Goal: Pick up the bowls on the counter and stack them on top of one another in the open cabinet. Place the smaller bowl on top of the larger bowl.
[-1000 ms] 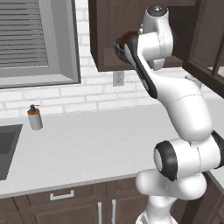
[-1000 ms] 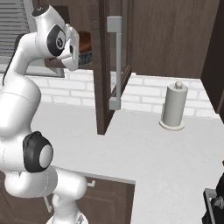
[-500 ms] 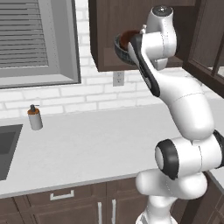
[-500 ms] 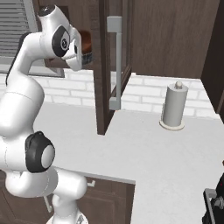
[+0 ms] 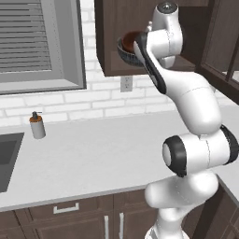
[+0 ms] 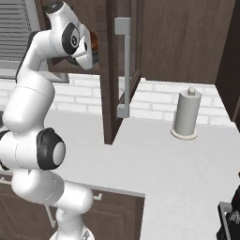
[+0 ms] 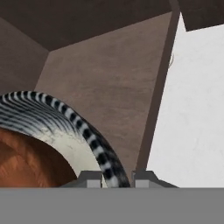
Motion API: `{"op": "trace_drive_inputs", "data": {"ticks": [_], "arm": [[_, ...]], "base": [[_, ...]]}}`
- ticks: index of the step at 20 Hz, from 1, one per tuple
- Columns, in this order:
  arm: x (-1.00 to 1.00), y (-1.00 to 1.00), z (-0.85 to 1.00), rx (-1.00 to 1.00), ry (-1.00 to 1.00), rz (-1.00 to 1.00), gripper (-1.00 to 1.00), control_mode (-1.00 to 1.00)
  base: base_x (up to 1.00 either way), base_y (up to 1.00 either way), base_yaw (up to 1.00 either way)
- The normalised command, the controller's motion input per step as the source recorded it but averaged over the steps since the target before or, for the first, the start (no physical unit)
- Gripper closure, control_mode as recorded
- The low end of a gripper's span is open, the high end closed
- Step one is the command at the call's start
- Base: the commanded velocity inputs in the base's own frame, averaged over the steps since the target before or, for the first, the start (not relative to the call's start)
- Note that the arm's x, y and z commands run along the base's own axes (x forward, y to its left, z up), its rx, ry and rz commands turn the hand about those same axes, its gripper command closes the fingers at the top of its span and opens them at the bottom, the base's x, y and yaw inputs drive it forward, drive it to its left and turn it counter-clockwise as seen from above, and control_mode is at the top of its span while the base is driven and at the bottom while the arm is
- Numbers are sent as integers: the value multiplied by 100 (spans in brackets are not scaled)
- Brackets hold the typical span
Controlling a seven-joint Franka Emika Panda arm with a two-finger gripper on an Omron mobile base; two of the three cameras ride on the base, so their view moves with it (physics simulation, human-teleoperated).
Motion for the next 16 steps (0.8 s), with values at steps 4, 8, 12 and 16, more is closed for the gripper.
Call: {"op": "trace_drive_inputs", "data": {"ticks": [4,8,12,16], "arm": [[32,-2,-1,0,0,0,100,-100],[19,-21,0,0,-5,-7,100,-100],[18,-28,0,0,-3,-13,100,-100],[21,-4,-15,0,0,-9,100,-100]], "base": [[0,0,0],[0,0,0],[0,0,0],[0,0,0]]}}
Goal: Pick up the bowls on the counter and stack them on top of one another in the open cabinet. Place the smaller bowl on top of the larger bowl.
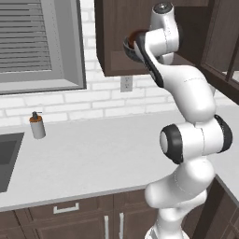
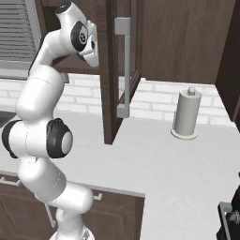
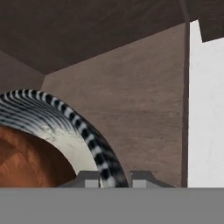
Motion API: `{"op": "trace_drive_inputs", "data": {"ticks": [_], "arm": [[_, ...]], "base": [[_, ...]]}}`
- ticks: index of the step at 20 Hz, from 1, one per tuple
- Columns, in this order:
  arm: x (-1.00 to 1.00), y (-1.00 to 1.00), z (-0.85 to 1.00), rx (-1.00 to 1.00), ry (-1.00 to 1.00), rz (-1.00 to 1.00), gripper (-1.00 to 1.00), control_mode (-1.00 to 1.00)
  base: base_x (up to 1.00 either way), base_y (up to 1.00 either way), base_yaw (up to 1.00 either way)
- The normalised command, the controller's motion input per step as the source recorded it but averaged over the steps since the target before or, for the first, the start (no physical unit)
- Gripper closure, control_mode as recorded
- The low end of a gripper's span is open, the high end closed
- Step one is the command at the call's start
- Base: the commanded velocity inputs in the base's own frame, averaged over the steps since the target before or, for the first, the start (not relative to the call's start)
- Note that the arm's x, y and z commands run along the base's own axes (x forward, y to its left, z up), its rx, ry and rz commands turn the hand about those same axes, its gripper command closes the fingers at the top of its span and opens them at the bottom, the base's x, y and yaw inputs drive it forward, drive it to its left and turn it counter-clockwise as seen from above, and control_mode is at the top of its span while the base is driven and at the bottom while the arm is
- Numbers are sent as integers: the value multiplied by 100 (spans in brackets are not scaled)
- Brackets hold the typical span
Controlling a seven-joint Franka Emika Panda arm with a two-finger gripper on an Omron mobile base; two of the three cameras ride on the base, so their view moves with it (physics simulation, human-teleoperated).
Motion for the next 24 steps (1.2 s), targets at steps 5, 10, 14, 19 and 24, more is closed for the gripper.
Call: {"op": "trace_drive_inputs", "data": {"ticks": [5,10,14,19,24], "arm": [[8,0,-6,0,0,-4,100,-100],[0,0,0,0,0,0,-100,-100],[0,0,0,0,0,0,-100,-100],[0,0,3,0,-1,0,-100,-100],[0,7,18,1,-9,4,-100,-100]], "base": [[0,0,0],[0,0,0],[0,0,0],[0,0,0],[0,0,0]]}}
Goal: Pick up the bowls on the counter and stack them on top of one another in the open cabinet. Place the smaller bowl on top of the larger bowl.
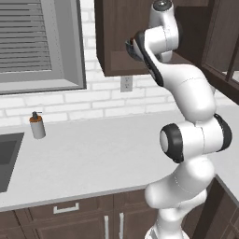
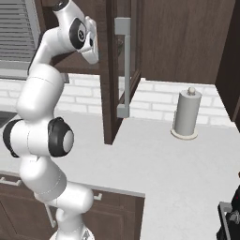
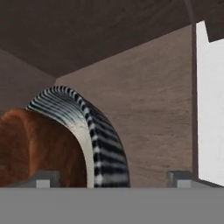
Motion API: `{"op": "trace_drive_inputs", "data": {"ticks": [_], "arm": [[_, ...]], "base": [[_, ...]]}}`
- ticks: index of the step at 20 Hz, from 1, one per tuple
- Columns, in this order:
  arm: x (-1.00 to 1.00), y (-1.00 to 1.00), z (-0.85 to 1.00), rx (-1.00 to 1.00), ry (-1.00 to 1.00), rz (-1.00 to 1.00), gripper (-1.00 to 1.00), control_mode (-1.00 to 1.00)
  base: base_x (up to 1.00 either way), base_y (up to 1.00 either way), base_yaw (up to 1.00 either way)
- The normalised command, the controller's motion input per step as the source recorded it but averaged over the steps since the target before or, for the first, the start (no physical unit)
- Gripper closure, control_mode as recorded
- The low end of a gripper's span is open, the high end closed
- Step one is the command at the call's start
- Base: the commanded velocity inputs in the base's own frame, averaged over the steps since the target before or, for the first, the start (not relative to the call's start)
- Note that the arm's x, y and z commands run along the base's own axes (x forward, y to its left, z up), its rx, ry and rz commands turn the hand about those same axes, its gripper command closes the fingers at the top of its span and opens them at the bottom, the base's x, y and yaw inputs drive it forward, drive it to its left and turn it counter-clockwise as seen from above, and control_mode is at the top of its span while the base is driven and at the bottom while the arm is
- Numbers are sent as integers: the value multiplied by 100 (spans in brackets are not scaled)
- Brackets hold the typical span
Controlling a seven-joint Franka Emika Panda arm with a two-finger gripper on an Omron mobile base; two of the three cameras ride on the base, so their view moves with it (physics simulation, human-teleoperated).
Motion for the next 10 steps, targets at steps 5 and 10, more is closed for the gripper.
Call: {"op": "trace_drive_inputs", "data": {"ticks": [5,10], "arm": [[-9,1,4,0,-9,5,-100,-100],[-54,0,0,0,-1,4,-100,-100]], "base": [[0,0,0],[0,0,0]]}}
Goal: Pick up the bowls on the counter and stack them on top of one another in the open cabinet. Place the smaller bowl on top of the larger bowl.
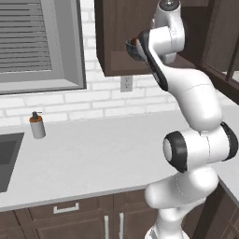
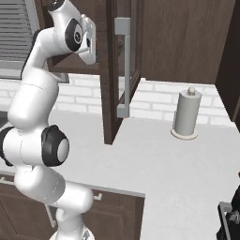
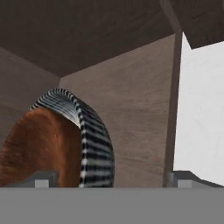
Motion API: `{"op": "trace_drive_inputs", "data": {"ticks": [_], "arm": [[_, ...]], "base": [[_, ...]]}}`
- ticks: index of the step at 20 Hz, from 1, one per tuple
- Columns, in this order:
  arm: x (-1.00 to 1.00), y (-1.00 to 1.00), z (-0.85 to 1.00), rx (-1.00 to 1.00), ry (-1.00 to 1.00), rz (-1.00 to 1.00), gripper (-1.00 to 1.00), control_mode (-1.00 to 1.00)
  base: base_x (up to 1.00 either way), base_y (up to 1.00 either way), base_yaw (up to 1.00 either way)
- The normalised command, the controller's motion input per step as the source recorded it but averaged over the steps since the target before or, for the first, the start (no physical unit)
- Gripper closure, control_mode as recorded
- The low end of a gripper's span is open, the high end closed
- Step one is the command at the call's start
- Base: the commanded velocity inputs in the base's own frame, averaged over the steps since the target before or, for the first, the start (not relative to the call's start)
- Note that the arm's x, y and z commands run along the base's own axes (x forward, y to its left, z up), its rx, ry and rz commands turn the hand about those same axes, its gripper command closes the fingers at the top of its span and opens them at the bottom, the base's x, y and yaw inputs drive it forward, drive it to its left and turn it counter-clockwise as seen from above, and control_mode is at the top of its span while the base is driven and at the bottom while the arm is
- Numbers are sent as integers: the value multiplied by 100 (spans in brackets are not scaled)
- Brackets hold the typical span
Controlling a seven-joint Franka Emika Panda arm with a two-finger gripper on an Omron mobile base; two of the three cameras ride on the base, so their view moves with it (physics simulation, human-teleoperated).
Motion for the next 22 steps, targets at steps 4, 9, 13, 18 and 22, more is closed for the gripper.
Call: {"op": "trace_drive_inputs", "data": {"ticks": [4,9,13,18,22], "arm": [[-63,0,15,1,-8,6,-100,-100],[-80,0,25,0,-11,17,-100,-100],[-80,0,19,-15,1,20,-100,-100],[-94,1,-2,-20,5,33,-100,-100],[-100,2,-36,-17,0,30,-100,-100]], "base": [[0,0,0],[0,0,0],[0,0,0],[0,0,0],[0,0,0]]}}
